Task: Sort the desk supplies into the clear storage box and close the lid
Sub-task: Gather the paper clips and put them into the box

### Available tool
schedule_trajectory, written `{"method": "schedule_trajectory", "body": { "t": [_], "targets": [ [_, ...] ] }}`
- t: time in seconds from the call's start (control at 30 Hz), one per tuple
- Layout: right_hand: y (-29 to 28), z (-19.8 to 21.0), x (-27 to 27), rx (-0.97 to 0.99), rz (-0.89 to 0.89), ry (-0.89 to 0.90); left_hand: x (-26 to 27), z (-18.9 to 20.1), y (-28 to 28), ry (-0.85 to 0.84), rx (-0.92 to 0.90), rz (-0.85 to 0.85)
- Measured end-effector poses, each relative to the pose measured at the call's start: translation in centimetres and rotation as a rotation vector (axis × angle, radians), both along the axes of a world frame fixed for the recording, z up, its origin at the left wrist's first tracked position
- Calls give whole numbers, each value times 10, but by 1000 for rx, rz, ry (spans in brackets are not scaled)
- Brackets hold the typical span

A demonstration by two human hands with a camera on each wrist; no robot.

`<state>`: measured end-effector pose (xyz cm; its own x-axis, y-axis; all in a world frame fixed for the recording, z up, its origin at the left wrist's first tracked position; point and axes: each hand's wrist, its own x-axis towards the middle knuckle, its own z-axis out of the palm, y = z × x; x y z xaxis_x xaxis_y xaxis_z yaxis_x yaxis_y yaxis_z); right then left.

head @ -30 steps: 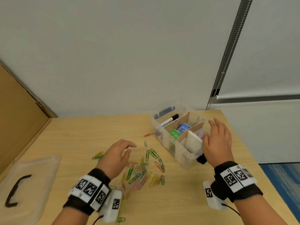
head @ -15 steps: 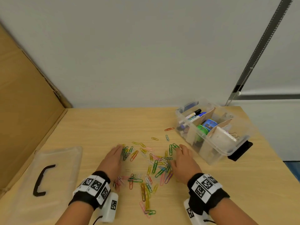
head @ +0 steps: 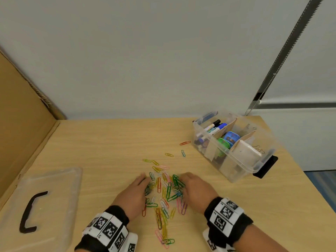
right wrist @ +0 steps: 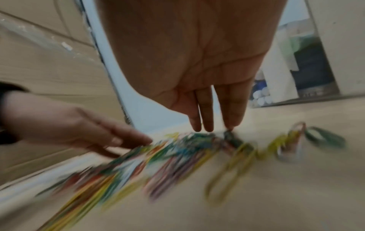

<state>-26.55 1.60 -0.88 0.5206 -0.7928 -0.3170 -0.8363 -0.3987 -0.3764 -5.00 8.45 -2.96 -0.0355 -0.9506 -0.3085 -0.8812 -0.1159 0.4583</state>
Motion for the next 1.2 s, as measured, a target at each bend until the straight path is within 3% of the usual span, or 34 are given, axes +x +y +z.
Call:
{"method": "schedule_trajectory", "body": {
  "t": [0.17,0.37,0.53,0.77,0.97,1.1,1.2],
  "targets": [
    [-67,4,19,-88,-49,-40,12,14,-9,25,-60,88],
    [-125,-17,46,25,-171,135,15,24,-46,-53,-31,78],
    [-99,-17,59,82,-134,164,8,15,-74,-46,108,28],
    [-25,-6,19,72,84,132,-18,13,-32,-95,205,-132],
    [-63,2,37,-61,63,30,-22,31,-64,-151,90,-77],
    [-85,-8,57,48,139,125,-23,27,-95,-227,155,-144],
    [-68,-9,50,62,216,181,-22,22,-86,-273,184,-172]
  ]
}}
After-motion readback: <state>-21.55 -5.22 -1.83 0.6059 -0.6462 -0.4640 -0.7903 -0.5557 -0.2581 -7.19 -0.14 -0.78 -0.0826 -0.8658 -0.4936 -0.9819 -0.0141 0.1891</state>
